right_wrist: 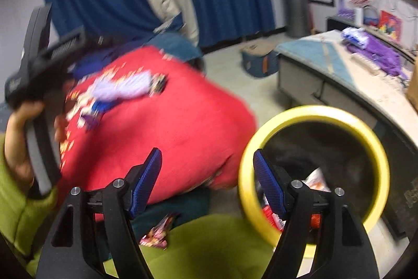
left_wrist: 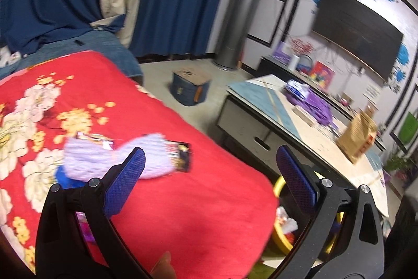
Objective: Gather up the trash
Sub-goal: 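Move both tools back toward the bed edge and remaining trash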
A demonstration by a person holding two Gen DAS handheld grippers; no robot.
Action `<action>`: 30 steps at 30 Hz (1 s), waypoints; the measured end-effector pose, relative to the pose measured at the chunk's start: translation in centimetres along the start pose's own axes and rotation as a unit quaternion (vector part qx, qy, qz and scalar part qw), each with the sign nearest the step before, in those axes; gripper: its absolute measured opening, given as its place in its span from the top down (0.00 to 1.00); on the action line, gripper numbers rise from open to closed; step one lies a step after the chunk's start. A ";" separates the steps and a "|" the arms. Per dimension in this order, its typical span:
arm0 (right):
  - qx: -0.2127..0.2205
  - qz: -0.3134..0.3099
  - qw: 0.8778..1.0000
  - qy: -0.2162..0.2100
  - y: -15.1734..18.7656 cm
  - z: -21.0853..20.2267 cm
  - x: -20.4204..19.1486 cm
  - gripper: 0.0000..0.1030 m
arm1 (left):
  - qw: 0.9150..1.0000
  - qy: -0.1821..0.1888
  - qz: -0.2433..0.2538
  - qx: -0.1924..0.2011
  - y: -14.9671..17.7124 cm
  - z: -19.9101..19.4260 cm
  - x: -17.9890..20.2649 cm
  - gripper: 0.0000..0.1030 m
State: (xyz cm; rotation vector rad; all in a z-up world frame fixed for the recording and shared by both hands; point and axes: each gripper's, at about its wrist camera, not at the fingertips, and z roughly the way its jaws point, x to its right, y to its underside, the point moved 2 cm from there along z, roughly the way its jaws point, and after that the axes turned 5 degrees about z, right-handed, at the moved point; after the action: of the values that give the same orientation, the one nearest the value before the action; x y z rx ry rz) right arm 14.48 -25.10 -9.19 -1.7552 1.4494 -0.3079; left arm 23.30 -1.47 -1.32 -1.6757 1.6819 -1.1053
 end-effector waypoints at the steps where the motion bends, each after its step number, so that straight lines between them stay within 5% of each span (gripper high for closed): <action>1: -0.007 -0.005 1.000 -0.002 0.3 0.3 -0.4 0.32 | 1.000 -0.007 -0.005 0.001 0.0 -0.1 -0.7 0.10; 9: -0.079 -0.027 0.996 -0.029 3.0 3.1 -2.9 0.33 | 0.998 -0.049 -0.045 0.001 0.3 -0.7 -6.0 0.10; 21: -0.190 -0.036 0.980 -0.055 6.6 7.8 -4.1 0.48 | 0.995 -0.077 -0.048 -0.039 1.5 0.7 -10.6 0.11; 25: -0.224 -0.045 0.971 -0.064 7.6 9.0 -4.7 0.58 | 0.994 -0.079 -0.052 -0.051 1.9 1.3 -11.5 0.21; 30: -0.243 -0.062 0.965 -0.071 8.4 9.7 -5.7 0.72 | 0.992 -0.080 -0.069 -0.066 2.5 1.8 -12.5 0.49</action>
State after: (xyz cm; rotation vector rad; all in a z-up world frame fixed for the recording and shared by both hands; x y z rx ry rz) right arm 13.02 -15.78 -19.60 -2.2126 1.3900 0.1258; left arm 24.63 10.19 -6.67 -1.9346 1.5876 -0.9101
